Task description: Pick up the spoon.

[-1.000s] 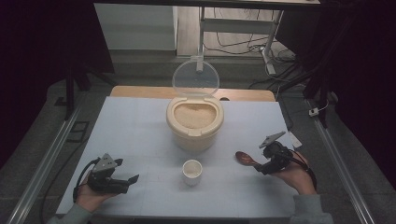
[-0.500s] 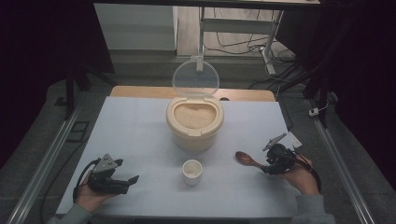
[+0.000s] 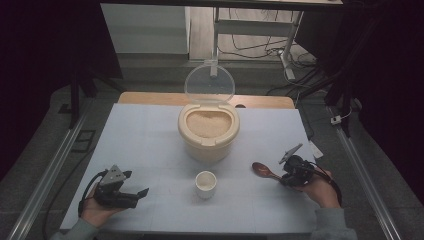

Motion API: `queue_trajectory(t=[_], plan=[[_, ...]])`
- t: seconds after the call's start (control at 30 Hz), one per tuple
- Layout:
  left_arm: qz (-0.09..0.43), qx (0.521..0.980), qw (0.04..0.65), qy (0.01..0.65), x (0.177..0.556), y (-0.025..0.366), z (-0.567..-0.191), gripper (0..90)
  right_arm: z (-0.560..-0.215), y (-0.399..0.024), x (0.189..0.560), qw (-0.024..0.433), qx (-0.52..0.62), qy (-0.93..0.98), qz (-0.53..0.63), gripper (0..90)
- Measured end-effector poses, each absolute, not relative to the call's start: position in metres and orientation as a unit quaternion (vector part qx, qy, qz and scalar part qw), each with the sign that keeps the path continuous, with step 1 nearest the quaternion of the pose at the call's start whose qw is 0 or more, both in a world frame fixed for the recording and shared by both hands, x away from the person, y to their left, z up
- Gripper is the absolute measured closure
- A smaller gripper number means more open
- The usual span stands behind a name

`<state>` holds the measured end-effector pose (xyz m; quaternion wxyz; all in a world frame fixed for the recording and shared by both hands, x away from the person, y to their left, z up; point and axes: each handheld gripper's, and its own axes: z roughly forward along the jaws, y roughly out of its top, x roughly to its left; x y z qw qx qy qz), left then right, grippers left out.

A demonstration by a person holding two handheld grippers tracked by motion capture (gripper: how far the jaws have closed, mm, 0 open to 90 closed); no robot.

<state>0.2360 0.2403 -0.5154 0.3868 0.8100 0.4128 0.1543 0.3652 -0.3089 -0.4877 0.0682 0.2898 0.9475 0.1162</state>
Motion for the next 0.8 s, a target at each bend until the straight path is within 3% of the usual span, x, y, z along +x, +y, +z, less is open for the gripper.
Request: queue_trajectory(t=[0.8], plan=[[0.156,0.812,0.387,0.409,0.2368,0.2398,-0.5149,11.2,-0.4825,-0.3095,0.3608,0.083,0.257,0.953,0.134,80.2]])
